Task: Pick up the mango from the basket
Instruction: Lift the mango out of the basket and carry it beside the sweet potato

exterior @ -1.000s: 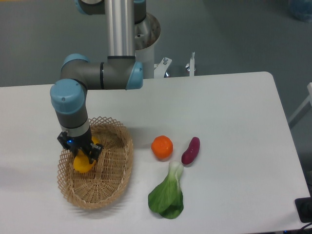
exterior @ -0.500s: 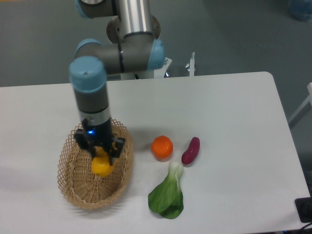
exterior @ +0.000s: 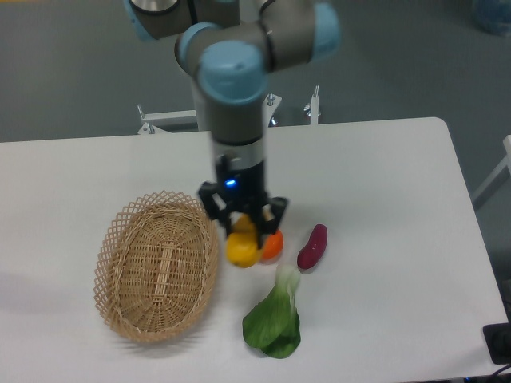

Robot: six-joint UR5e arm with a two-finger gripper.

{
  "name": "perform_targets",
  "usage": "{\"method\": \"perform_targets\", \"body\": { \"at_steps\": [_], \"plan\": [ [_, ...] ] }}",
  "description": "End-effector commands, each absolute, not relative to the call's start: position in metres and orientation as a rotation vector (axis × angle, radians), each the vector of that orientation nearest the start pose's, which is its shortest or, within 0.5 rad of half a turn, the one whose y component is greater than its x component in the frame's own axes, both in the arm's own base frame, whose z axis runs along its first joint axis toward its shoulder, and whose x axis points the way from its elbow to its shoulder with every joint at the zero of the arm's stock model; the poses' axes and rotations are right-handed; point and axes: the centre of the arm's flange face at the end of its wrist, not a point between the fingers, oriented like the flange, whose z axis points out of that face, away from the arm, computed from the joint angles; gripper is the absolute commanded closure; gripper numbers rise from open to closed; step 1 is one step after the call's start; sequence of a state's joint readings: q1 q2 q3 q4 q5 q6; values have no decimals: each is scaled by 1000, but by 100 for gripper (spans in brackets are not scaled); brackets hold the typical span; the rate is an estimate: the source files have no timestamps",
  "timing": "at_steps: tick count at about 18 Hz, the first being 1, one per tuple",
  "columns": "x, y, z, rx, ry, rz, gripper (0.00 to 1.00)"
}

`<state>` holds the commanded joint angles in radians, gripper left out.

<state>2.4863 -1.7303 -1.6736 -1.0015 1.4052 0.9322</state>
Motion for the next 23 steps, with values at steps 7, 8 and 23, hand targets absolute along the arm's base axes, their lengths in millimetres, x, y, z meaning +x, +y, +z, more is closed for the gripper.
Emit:
{"method": "perform_targets", "body": {
  "at_steps": [7, 8, 23],
  "plan": [
    [-409, 419, 409, -2834, 185, 187, 50],
    [-411, 414, 412, -2838, 180, 185, 50],
    [-408, 407, 410, -2851, 212, 157, 50]
  ]
}}
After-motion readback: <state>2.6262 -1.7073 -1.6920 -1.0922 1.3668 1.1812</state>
